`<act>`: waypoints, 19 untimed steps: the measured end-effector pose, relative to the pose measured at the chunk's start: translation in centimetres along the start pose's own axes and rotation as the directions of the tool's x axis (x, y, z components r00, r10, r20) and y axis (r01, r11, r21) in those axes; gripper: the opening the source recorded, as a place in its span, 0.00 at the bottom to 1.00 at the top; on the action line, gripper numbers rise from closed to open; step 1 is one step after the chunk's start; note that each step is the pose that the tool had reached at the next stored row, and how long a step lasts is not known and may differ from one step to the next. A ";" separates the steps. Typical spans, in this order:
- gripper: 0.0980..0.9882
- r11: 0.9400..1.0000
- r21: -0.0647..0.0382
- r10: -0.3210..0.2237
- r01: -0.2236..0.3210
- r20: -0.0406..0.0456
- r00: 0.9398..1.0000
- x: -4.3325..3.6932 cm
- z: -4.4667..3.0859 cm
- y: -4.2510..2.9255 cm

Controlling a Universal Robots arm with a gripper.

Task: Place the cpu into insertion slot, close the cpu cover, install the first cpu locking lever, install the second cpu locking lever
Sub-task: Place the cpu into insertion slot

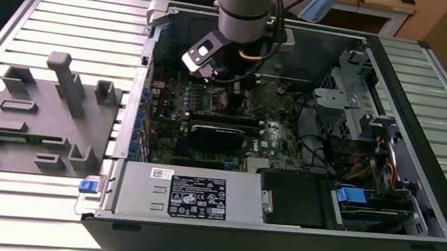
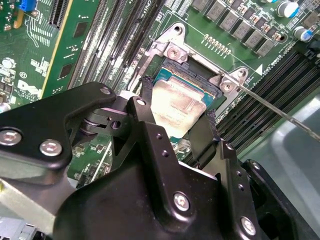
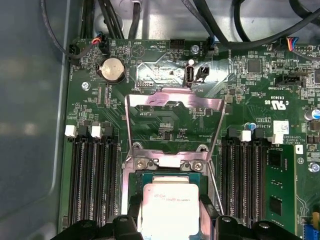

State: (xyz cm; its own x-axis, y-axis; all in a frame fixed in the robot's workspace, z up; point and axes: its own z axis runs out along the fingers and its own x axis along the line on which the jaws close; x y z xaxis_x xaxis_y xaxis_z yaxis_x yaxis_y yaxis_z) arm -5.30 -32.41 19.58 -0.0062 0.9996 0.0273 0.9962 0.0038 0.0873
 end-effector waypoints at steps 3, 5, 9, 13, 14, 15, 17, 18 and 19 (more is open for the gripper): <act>0.49 1.000 0.000 0.000 0.000 0.000 1.000 0.04 0.10 -0.09; 0.49 1.000 0.000 0.000 0.000 0.000 1.000 0.04 0.10 -0.09; 0.49 1.000 0.000 0.000 0.000 0.000 1.000 0.05 0.12 -0.15; 0.49 1.000 0.000 0.002 -0.002 0.000 1.000 0.05 0.13 -0.27; 0.49 1.000 0.000 0.002 -0.002 0.000 1.000 0.05 0.14 -0.28; 0.49 1.000 0.000 0.003 -0.003 0.000 1.000 0.05 0.18 -0.28; 0.49 1.000 0.000 0.005 -0.005 0.000 1.000 0.05 0.22 -0.29; 0.49 1.000 0.000 0.005 -0.005 0.000 1.000 0.05 0.22 -0.29; 0.49 1.000 0.000 0.005 -0.005 0.001 1.000 0.04 0.22 -0.29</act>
State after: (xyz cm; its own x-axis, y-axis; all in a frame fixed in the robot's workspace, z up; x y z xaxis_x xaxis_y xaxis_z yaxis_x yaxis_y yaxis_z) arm -5.57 -32.36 19.34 -0.0014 0.9996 0.0271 0.9962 -0.0009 0.0872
